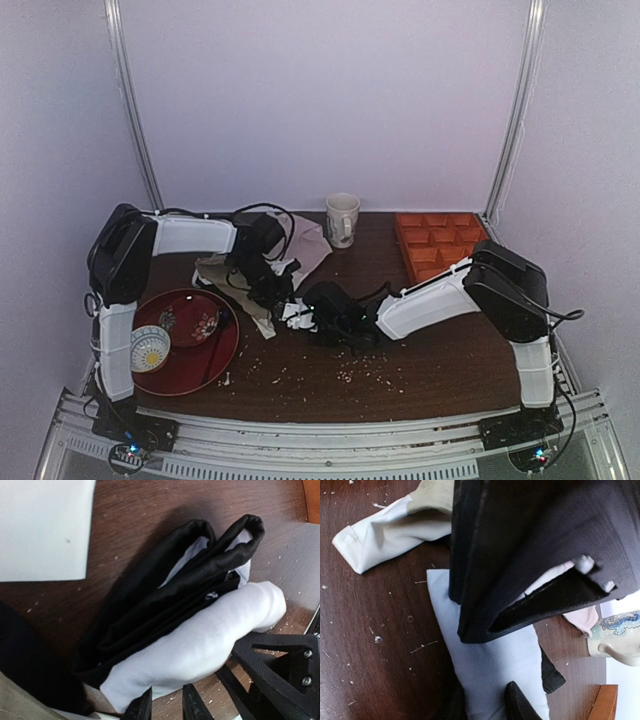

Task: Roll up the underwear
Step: Roll the underwear at the center of the board.

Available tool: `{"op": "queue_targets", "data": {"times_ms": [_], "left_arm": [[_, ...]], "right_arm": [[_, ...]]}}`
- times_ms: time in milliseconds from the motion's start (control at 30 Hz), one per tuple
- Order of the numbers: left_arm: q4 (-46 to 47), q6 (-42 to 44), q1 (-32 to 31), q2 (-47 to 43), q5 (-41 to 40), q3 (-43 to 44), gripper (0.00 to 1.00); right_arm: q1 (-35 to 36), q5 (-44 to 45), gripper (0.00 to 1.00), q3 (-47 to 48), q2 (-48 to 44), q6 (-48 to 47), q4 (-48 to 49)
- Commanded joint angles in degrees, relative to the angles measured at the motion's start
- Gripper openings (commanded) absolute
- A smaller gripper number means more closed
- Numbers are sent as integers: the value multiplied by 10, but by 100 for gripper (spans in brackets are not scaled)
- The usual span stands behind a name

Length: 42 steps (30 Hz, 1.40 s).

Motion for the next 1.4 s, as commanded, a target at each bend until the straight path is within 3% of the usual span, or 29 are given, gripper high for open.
{"op": "queue_targets", "data": {"times_ms": [0,233,533,967,1367], "left_arm": [[-18,-3,15,9,-6,0,31],[-14,-12,21,7,0,2,31],[37,-52,51,-47,41,-34,31],[69,-93,73,-118,52,-62,32],[79,-140,80,-189,-23,-136,32]], "right_arm": [[-5,1,15,2,26,13,-45],[-6,-6,0,12,29,23,-54],[-7,-30,0,15,11,53,-79],[-14,-194,0,76,-26,184,-212],[-74,-327,0,182,42,277,-330]]}}
